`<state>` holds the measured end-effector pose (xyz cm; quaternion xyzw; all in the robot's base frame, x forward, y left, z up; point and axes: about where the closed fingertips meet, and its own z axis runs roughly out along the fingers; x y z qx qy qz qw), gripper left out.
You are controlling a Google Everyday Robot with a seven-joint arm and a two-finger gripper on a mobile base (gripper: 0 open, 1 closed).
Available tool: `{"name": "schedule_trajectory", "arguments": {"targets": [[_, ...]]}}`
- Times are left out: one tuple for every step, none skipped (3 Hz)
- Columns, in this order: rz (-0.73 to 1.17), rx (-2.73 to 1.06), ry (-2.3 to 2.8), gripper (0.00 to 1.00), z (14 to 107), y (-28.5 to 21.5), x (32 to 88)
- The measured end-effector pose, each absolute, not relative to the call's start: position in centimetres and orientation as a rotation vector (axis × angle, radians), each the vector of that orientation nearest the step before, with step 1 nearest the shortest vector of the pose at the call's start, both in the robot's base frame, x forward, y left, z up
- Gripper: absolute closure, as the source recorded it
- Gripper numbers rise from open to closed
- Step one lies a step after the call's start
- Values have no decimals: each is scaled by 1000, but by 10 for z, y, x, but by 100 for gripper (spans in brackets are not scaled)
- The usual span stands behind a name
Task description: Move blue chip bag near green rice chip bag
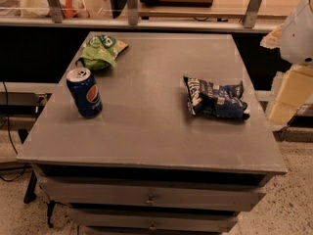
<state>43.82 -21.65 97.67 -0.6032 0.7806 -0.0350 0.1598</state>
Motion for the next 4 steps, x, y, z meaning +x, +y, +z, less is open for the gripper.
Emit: {"name": "schedule_trajectory", "arguments": {"targets": [[-100,-1724,2230,0,977,-217,438],[-88,-1710,2217,0,978,-215,441],[-25,-1699,2157,0,969,-191,472],[59,-1685,2104,0,947,-162,511]]}}
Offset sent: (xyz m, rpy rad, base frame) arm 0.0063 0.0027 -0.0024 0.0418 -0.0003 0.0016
